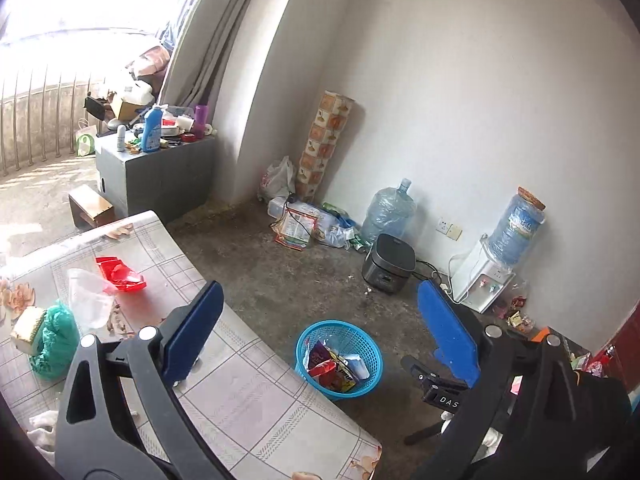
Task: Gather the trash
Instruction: 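Move both tools back over the table toward the white gloves, then grasp the white gloves with the left tool while the right tool grasps the clear printed plastic bag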
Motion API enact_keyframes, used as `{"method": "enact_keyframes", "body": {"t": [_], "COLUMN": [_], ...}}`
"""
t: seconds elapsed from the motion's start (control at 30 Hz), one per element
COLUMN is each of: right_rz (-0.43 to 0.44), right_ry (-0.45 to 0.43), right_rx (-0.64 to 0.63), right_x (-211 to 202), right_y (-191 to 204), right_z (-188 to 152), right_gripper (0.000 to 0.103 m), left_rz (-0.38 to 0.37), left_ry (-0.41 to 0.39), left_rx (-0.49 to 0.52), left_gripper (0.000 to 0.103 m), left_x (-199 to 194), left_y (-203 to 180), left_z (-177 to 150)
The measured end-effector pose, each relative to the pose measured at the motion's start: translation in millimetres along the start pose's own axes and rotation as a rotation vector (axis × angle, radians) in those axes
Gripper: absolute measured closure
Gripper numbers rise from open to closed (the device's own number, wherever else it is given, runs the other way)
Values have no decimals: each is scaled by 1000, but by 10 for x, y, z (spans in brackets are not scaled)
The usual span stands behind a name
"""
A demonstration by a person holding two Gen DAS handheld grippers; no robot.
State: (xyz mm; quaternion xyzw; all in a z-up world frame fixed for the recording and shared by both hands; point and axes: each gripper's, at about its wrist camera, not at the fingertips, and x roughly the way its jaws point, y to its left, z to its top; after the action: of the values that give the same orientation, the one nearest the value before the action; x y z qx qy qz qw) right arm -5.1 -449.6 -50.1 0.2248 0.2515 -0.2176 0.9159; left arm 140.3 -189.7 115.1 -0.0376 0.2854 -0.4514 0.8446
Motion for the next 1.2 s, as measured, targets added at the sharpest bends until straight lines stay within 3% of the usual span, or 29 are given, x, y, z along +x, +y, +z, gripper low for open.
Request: {"method": "enact_keyframes", "body": {"t": [0.23, 0.43, 0.63, 0.8, 0.97, 1.07, 1.2], "right_rz": [34, 176, 342, 447, 465, 468, 465], "right_ry": [-42, 10, 122, 271, 383, 449, 502], "right_rx": [-165, -233, -259, -252, -249, -248, -271], "right_x": [-346, -500, -480, -299, -73, 76, 268], "right_y": [763, 1279, 1737, 2044, 2281, 2428, 2654], "right_z": [-13, -113, -311, -483, -660, -754, -790], "right_gripper": [6, 6, 6, 7, 14, 20, 28], "left_rz": [204, 382, 513, 552, 514, 471, 445], "left_ry": [-101, -138, -175, -152, -79, -32, 37], "left_rx": [-80, -116, -256, -353, -397, -415, -410], "left_gripper": [9, 9, 9, 9, 10, 28, 43], "left_x": [-1005, -1696, -2276, -2449, -2293, -2118, -1831], "left_y": [653, 1096, 1536, 1839, 2036, 2107, 2270], "left_z": [-299, -660, -1077, -1391, -1611, -1702, -1726]}}
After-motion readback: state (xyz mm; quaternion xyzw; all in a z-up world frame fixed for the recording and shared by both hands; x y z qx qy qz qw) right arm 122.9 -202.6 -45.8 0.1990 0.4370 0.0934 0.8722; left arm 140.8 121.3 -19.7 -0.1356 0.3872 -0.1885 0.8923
